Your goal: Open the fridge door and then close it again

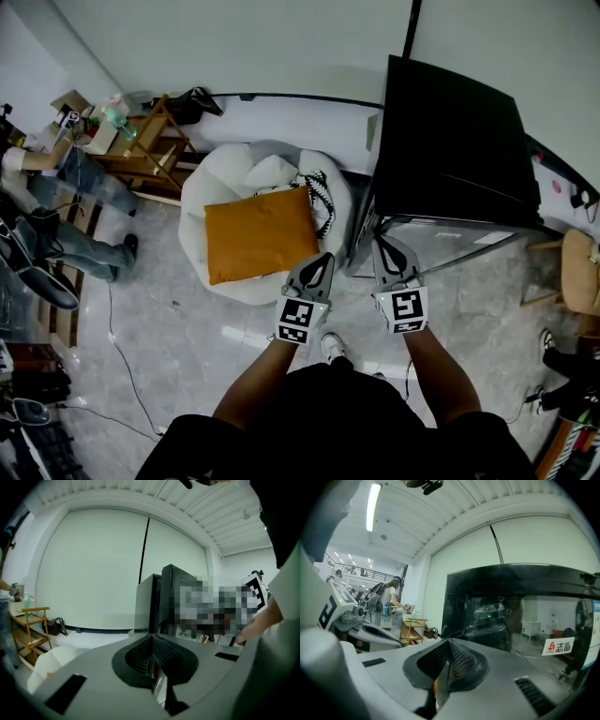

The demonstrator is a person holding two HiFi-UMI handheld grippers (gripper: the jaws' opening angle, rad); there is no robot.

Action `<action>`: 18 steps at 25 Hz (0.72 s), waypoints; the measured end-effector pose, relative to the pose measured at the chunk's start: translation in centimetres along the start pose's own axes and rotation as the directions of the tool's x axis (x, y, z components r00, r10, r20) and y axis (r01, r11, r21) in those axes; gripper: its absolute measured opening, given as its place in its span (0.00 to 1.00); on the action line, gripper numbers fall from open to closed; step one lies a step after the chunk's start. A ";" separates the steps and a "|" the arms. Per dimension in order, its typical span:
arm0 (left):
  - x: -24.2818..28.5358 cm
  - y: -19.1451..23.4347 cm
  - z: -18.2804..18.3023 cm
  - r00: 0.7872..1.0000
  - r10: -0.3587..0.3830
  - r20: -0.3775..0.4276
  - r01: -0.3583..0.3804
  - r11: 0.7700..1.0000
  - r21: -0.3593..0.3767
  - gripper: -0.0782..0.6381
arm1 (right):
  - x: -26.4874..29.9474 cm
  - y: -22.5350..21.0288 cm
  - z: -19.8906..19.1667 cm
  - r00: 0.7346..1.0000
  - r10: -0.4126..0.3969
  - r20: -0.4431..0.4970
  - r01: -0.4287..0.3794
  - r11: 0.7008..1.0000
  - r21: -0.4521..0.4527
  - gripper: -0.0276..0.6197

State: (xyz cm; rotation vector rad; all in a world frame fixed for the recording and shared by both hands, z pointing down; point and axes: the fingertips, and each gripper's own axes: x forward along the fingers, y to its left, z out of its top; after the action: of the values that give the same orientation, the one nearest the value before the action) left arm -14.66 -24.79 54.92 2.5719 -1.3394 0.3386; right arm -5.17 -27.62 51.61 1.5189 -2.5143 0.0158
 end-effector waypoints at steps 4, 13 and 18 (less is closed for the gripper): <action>0.4 0.0 0.1 1.000 -0.003 -0.001 0.003 1.000 -0.001 0.14 | 0.9 -0.8 0.1 1.000 -0.005 -0.005 0.005 1.000 0.000 0.06; 0.8 0.6 0.0 1.000 -0.001 -0.005 0.001 1.000 -0.005 0.14 | 2.4 -1.7 0.3 1.000 -0.001 -0.005 0.000 1.000 -0.025 0.06; 1.1 0.7 0.4 1.000 -0.006 0.005 0.006 1.000 -0.020 0.14 | 3.1 -3.1 -0.6 0.999 -0.017 -0.030 0.017 1.000 -0.014 0.06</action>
State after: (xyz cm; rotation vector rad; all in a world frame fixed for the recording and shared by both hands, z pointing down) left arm -14.58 -26.13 54.92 2.5615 -1.3297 0.3165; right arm -3.71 -31.76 52.45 1.5233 -2.4728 0.0187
